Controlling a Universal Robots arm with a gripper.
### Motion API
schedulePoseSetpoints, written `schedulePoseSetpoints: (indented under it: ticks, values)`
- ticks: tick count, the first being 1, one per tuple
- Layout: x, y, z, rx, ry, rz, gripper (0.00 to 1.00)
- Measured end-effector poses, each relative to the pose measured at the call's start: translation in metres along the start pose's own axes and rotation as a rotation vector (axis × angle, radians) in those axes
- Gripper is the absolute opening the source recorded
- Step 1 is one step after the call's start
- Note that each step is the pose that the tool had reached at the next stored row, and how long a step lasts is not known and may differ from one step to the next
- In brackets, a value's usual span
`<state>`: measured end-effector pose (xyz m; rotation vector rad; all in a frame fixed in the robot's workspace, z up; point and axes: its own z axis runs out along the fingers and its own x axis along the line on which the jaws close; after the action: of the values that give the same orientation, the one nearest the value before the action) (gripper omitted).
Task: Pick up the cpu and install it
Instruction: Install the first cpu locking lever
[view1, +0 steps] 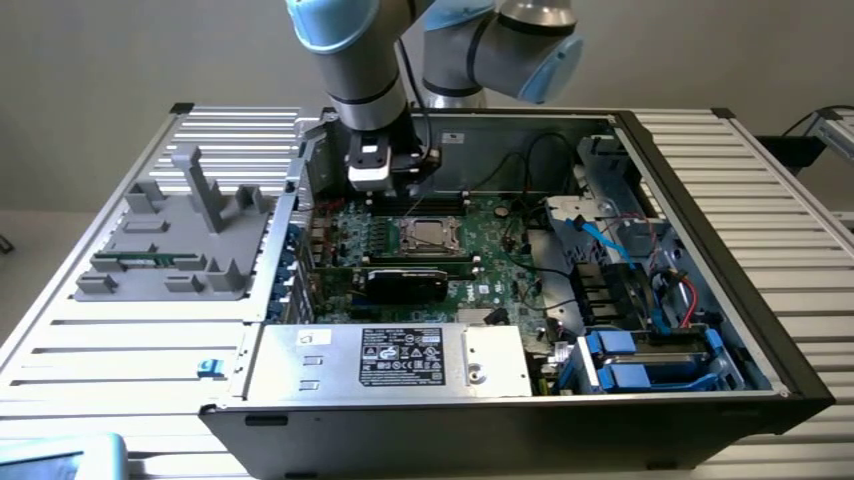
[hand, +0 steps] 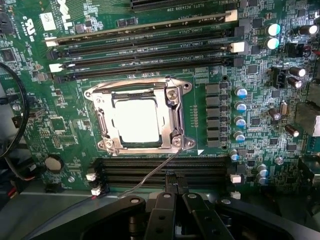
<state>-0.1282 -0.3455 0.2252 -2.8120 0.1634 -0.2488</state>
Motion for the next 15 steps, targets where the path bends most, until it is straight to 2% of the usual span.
schedulePoseSetpoints:
  ticks: [5, 8, 12, 15]
  values:
    - [-0.001, 0.0013, 0.0036, 0.0023, 0.0144, 0.019, 0.11]
    - [-0.0017, 0.0023, 0.0061, 0.0014, 0.0222, 0.029, 0.11]
    - [-0.0028, 0.0033, 0.0089, 0.0008, 0.0292, 0.038, 0.11]
    - [-0.0036, 0.0039, 0.0106, 0.0036, 0.0334, 0.042, 0.11]
